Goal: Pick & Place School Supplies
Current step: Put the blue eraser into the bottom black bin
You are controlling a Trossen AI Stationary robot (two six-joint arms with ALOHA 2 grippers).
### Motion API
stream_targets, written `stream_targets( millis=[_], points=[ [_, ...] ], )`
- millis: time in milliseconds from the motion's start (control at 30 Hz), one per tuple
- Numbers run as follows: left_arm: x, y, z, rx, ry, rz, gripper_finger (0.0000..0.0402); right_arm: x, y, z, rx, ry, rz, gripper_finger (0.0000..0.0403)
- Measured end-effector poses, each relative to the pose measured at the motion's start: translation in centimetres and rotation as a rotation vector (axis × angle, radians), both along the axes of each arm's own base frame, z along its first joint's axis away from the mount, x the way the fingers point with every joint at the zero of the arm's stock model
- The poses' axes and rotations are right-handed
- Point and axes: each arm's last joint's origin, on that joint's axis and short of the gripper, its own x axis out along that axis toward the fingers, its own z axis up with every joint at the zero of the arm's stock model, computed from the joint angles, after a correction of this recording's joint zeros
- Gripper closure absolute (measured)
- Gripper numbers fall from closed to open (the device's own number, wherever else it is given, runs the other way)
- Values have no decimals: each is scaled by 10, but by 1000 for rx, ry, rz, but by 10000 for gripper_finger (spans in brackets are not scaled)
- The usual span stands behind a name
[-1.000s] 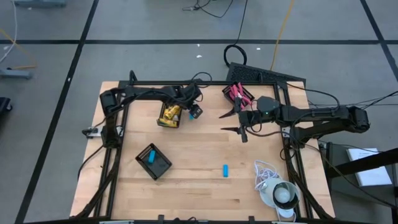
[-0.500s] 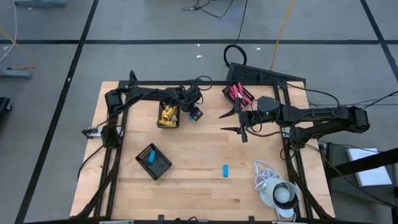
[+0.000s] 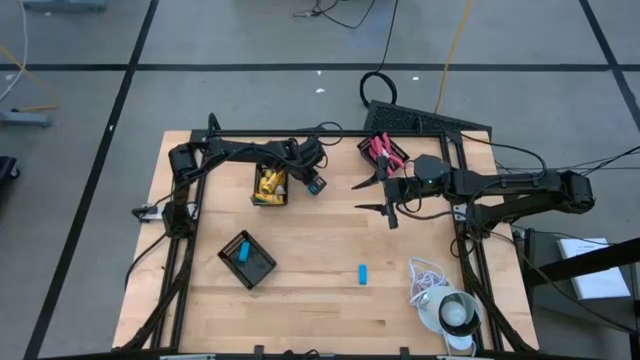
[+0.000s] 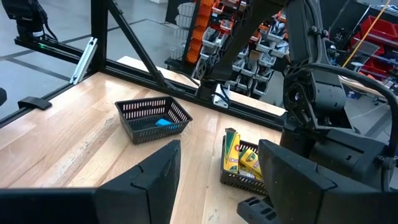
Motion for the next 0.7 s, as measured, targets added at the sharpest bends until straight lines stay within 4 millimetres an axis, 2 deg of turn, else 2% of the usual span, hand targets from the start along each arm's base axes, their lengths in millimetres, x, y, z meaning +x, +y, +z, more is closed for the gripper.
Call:
stream_targets(
  millis=[267, 533, 700],
  points=[
    [1, -5, 7, 19, -10, -48, 377, 0, 0, 0, 0, 0, -1, 195],
    [-7, -26, 56, 106, -48, -76, 377, 0, 0, 0, 5, 1, -4, 195],
    [-23, -65, 87, 142, 33, -124, 377, 0, 0, -3, 26, 21, -5, 195]
  ],
)
